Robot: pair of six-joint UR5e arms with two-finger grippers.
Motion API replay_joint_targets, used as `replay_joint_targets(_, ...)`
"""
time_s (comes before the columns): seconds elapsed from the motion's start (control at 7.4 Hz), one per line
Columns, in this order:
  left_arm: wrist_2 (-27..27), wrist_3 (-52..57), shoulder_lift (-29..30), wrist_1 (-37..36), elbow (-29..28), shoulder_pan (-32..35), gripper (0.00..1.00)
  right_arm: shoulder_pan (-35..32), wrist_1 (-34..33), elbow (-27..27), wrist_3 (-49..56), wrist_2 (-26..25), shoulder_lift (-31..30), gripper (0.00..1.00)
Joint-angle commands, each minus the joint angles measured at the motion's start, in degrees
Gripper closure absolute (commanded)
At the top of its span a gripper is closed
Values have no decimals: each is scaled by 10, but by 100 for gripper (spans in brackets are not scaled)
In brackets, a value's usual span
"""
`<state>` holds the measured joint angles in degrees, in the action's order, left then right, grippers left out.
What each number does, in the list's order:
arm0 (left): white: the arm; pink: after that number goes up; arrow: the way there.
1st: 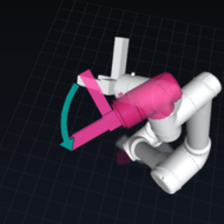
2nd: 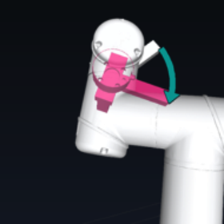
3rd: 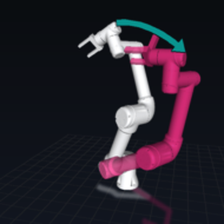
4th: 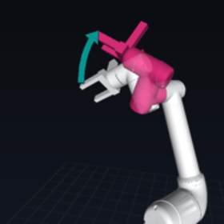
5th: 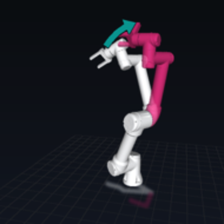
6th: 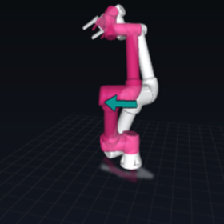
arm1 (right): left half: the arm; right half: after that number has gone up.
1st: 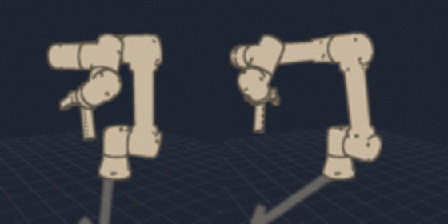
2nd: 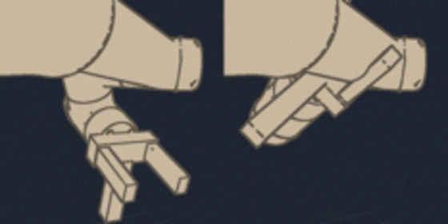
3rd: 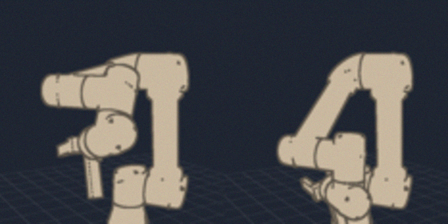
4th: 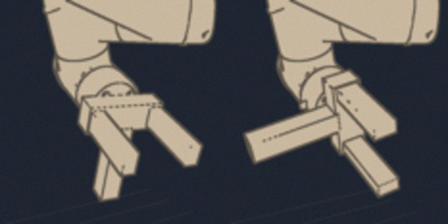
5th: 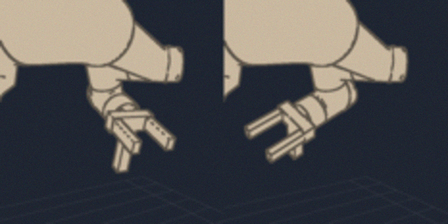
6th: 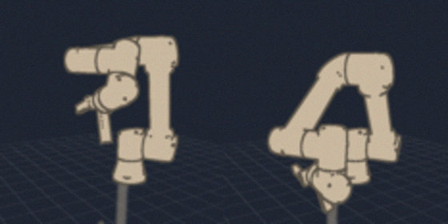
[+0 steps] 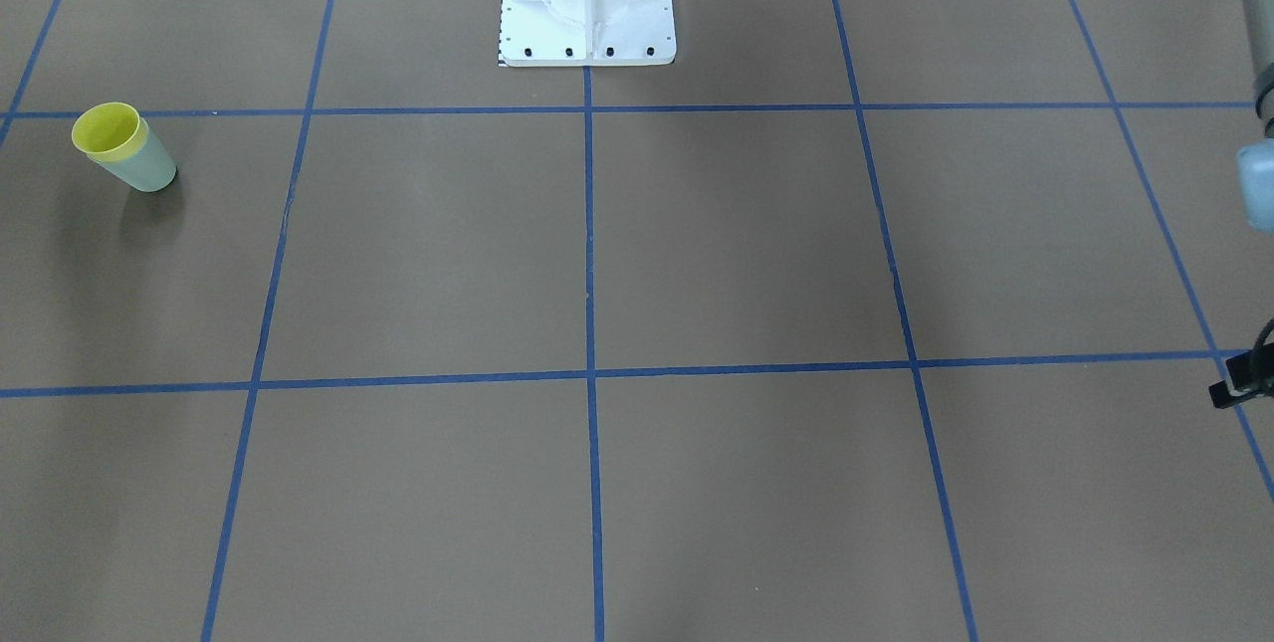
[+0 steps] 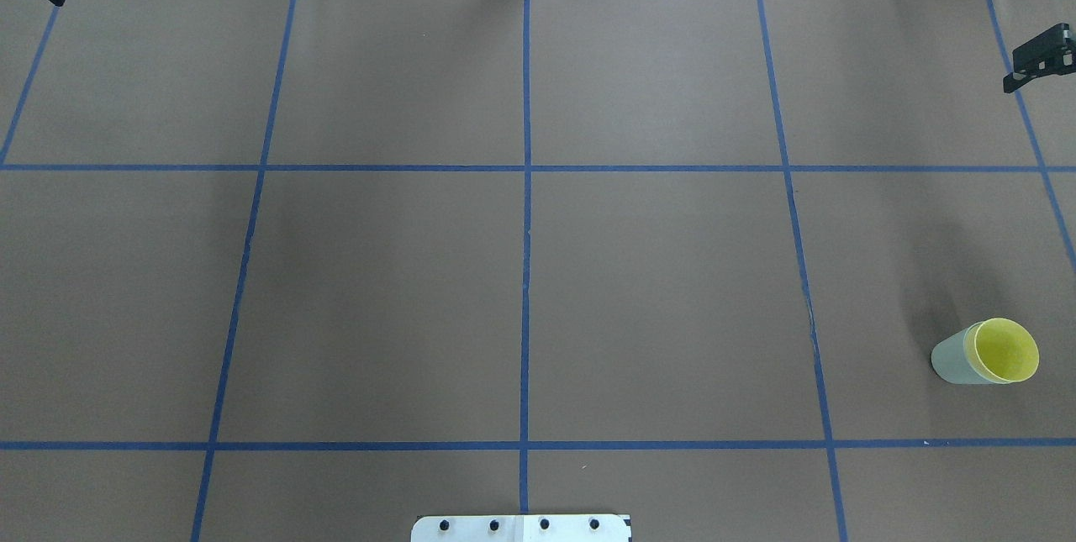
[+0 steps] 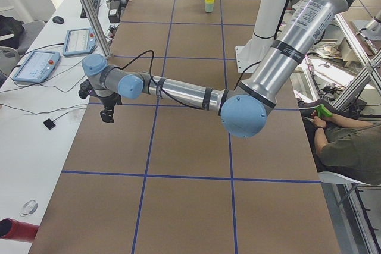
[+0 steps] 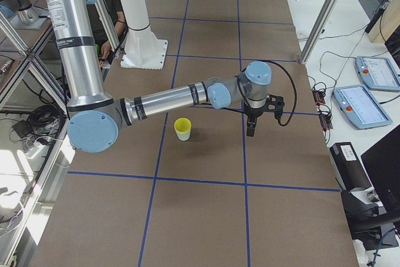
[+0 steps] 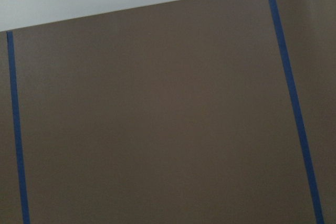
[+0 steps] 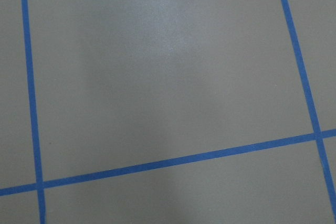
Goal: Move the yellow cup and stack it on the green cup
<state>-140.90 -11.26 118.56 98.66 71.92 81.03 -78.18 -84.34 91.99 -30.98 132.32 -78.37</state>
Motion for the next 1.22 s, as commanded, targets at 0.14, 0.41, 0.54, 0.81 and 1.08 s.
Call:
replay_joint_targets(0.14, 124, 15, -82, -3, 61, 27, 0, -43, -1, -65, 78, 20, 25, 0)
replay_joint_targets(0.41, 74, 12, -105, -14, 56, 25, 0, -56, -1, -64, 114, 28, 9, 0)
replay_joint_targets(0.54, 71, 11, -119, -16, 59, 24, 0, -58, -1, -62, 120, 28, 9, 0)
replay_joint_targets(0.81, 69, 14, -137, -14, 67, 27, 0, -65, -1, -62, 121, 22, 12, 0)
replay_joint_targets(1.08, 70, 9, -156, -8, 99, 26, 0, -65, -1, -64, 127, 21, 9, 0)
